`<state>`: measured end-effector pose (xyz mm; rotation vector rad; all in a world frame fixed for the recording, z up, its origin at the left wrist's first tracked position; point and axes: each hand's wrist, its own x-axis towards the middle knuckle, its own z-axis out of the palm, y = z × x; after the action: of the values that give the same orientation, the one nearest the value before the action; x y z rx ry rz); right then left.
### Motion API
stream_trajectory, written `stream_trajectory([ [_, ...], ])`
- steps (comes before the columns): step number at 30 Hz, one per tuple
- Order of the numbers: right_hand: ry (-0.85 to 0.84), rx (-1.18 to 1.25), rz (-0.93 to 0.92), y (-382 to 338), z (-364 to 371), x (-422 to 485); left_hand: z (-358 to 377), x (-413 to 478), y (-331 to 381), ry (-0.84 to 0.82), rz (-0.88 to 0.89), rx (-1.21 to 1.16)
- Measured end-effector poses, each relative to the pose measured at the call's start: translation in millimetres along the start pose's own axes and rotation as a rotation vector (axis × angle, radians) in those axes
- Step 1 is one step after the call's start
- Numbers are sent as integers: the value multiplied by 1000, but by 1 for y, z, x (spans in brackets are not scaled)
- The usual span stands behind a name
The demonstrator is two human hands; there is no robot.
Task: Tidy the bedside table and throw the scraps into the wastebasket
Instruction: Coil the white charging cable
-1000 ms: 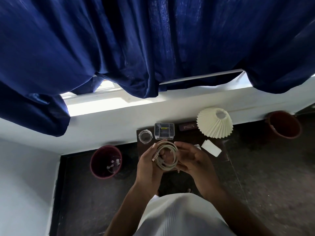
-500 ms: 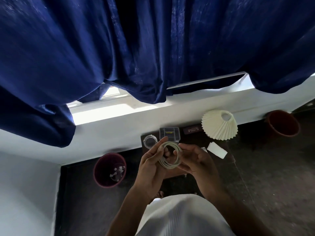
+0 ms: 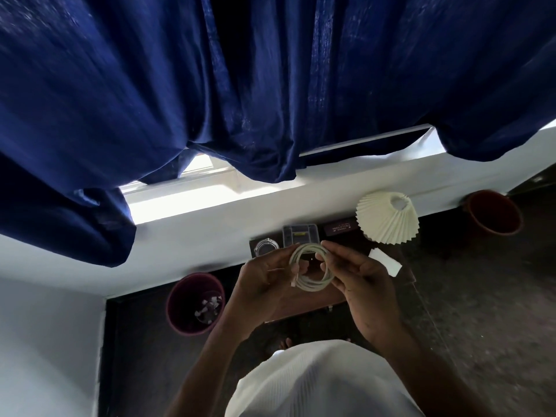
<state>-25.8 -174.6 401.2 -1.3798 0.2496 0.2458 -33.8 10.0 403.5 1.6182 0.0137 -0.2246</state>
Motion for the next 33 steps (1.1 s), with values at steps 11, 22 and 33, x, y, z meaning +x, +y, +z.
stream_trajectory([
  [11,-8,-251,-141,-8,-2,-15,19,-4,-14,163,-49,-85],
  [22,-92,-341,-115,-8,-21,-20,43,3,-9,250,190,586],
  [33,-24,-42,145,-20,-83,36,76,47,-18,60,-187,-34],
])
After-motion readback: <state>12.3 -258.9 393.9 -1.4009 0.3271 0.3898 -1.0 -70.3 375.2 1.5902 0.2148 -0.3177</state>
